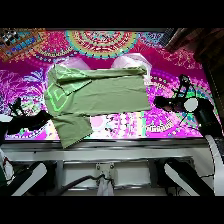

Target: Fold the clothes and pants, and hang the long-sleeved shirts on hangers.

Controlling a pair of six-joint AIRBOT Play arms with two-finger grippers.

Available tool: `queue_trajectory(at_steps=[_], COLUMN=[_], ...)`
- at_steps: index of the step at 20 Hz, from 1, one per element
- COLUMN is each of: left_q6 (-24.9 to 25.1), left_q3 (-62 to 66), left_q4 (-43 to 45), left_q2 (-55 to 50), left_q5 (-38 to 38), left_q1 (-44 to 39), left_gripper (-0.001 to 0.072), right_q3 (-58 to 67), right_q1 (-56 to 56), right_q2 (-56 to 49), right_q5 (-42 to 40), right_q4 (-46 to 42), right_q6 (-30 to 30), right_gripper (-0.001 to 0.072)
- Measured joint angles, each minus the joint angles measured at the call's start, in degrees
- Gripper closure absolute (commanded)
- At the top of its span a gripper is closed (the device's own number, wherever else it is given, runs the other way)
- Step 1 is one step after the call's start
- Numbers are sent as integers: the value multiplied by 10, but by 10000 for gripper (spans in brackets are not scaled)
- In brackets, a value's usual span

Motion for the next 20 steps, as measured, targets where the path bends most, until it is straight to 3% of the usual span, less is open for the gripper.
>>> queue_trajectory(at_steps=[5,8,9,10,15,17,20], left_q6=[38,83,101,119,188,199,206], left_q3=[1,1,1,1,15,18,20], left_q4=[-74,-141,-162,-181,-237,-252,-267], left_q2=[-54,-95,-106,-116,-125,-120,-117], left_q5=[36,54,58,59,29,22,18], left_q1=[-1,-1,0,-1,0,0,0], left_gripper=[244,541,652,699,700,700,700], right_q3=[0,0,0,-1,-30,-46,-57], right_q1=[0,0,0,0,-34,-56,-71], right_q2=[1,1,1,1,-8,-20,-58], right_q5=[-1,-5,-6,-7,-8,-20,-44], right_q4=[4,9,11,10,-47,-30,37], right_q6=[0,0,0,0,51,44,2], right_gripper=[452,457,509,509,473,344,344])
